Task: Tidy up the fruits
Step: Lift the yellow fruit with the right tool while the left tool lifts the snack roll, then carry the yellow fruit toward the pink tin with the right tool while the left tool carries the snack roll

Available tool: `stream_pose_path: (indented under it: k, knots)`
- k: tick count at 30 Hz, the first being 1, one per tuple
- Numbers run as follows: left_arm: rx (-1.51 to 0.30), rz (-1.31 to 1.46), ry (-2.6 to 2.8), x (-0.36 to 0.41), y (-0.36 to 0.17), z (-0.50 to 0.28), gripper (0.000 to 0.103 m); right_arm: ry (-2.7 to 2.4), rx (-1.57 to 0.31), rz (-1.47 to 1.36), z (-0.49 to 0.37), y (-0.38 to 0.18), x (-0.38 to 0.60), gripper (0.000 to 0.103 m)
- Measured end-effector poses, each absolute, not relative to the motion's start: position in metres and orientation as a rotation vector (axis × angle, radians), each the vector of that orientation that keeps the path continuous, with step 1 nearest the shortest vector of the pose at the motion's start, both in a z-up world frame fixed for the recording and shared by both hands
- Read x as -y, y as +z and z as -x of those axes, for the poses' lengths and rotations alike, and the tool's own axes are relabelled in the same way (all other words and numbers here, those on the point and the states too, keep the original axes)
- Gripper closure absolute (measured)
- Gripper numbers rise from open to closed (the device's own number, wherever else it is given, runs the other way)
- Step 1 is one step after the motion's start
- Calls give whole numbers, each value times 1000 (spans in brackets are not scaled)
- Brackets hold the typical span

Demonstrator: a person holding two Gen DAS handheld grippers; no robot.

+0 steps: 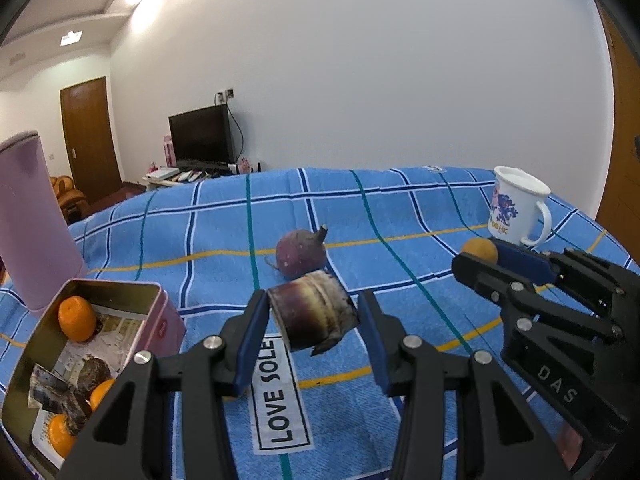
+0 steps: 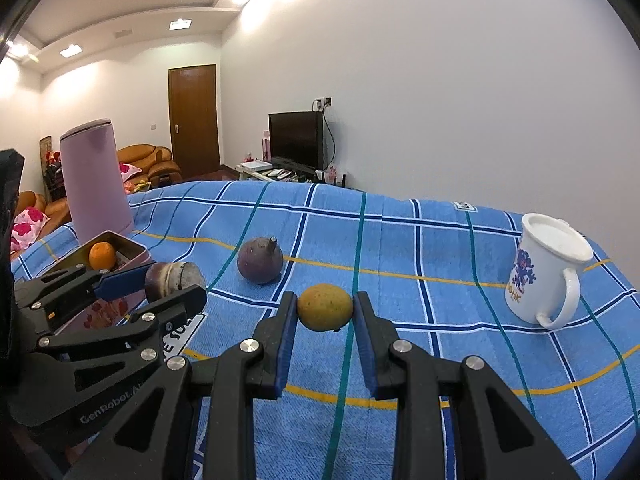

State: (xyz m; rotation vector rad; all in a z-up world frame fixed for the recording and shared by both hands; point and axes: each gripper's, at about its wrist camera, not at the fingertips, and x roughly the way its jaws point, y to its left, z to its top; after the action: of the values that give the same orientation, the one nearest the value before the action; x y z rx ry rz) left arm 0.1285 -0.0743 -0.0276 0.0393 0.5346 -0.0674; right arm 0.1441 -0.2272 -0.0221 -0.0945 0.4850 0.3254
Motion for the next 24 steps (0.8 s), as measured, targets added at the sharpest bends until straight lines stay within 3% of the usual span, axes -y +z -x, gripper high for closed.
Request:
stream_pose_path:
  k: [24]
  knots:
    - [-454,-58,-48,74,-21,-111,55,316,-392,87,-124,-15,232,73]
